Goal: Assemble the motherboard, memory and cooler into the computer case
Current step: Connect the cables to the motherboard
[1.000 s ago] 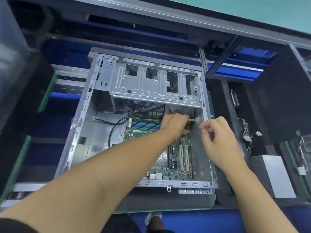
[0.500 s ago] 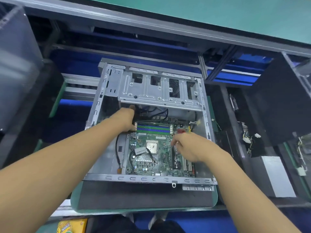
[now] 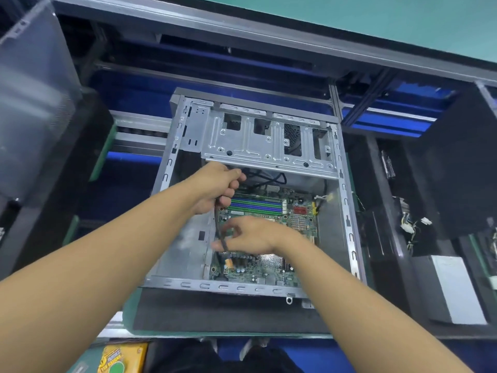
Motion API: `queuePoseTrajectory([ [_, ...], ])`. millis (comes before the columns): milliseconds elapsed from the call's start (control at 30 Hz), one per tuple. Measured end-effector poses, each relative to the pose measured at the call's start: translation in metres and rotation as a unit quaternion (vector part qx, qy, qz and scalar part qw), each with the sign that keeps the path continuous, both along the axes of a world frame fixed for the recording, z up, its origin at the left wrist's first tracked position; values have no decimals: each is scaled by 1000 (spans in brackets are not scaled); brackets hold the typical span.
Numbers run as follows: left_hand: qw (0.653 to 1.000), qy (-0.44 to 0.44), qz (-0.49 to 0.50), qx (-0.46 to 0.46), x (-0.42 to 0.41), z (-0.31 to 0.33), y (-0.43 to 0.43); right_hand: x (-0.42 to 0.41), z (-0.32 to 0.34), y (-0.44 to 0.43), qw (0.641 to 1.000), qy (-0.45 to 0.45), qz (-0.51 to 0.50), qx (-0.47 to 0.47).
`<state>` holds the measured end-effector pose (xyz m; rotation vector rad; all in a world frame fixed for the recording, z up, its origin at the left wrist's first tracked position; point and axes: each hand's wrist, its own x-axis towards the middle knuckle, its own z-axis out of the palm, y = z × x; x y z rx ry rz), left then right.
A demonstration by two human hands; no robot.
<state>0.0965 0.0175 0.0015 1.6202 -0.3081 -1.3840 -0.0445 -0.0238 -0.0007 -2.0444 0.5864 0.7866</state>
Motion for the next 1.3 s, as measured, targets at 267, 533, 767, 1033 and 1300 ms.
queuePoseTrajectory([
  [267,997,-11,69,-19,-21,-5,-10,-30,13,-33,935,-8,-168,311],
  [533,996,85,-22,-18,-37,-3,-11,-44,33,-49,998,2,-49,29],
  [767,940,78,-328,-53,-69,-12,8,-62,56,-72,994,-2,-66,-92],
  [1033,976,35,-176,-124,-107,-33,-9,-75,58,-78,983,-30,-62,-172],
  [1300,958,-20,-222,-180,-126,-22,-20,-98,66,-79,980,-11,-86,-179],
])
